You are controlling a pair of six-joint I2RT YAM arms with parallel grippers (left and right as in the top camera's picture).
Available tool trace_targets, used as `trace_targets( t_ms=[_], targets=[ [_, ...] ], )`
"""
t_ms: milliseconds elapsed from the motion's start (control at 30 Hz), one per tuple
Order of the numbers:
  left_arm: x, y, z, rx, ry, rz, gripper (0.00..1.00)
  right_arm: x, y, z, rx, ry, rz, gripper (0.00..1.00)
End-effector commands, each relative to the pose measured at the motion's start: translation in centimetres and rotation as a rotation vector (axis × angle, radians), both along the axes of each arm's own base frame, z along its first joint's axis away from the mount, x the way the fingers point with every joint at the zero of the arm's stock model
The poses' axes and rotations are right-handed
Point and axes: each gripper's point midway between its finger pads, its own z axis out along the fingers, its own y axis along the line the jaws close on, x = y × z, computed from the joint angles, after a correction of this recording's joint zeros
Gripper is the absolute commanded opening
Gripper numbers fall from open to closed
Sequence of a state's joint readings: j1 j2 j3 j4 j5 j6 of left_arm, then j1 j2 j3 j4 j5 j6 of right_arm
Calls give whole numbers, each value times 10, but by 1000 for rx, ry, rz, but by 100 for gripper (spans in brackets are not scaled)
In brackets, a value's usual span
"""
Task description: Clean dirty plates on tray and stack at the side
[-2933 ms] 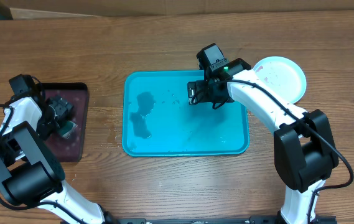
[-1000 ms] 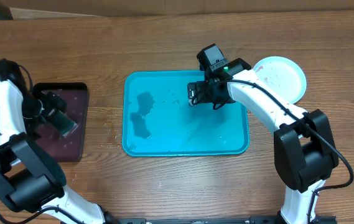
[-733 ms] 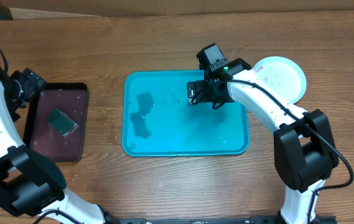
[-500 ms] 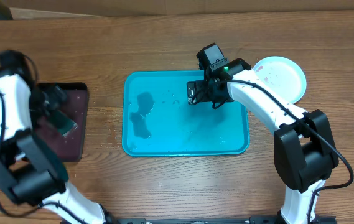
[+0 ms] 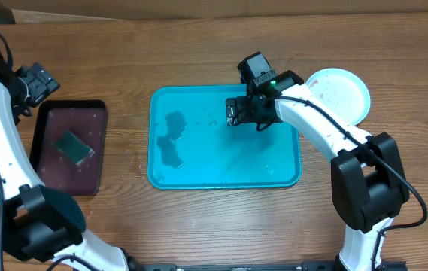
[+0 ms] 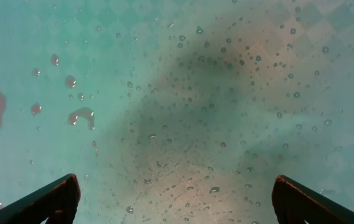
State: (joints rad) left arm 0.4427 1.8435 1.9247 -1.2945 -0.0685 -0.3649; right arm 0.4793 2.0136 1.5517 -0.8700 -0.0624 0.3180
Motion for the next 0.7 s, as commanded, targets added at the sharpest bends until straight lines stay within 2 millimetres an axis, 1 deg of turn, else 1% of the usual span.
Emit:
trace_targets(
  t_ms=[0,67,100,133,200,233,267,300,333,367,400,467,533,567,633,667],
  targets=[
    [-11,-2,-55,13,157,5,100,0,-3,9,4,-8,-33,100],
    [-15,-6,-74,-11,193,-2,100,-5,-6,22,4,-17,-38,100],
    [-16,-7,-76,-15,200,-9,100,-7,-8,34,-2,-40,-39,100],
    [-16,-7,-75,-11,204,-29,100,-8,-11,46,-12,-68,-51,100],
    [-14,-7,-61,-1,186,-47,100,-13,-18,77,-29,-134,-74,100],
    [-12,-8,-46,-6,154,-41,100,-17,-21,95,-27,-169,-75,100],
    [-9,-10,-35,-16,127,-43,100,-21,-23,107,-23,-189,-75,100],
    [-6,-15,-19,-33,85,-52,100,-27,-24,121,-10,-212,-72,100],
    [-4,-23,4,-56,25,-67,100,-38,-27,137,8,-225,-86,100],
    [-4,-28,19,-69,-15,-74,100,-46,-29,147,18,-229,-95,100],
    [-7,-36,41,-80,-67,-81,100,-58,-32,157,24,-230,-95,100],
    [-17,-49,75,-80,-154,-90,100,-81,-39,173,10,-235,-78,100],
    [-31,-64,104,-61,-236,-119,100,-105,-53,185,-44,-247,-78,100],
    [-39,-72,117,-47,-267,-134,100,-115,-63,191,-81,-264,-113,100],
    [-52,-86,131,-33,-304,-159,100,-133,-77,199,-131,-290,-170,100],
    [-61,-94,137,-27,-317,-174,100,-147,-83,202,-146,-296,-188,100]
  ],
)
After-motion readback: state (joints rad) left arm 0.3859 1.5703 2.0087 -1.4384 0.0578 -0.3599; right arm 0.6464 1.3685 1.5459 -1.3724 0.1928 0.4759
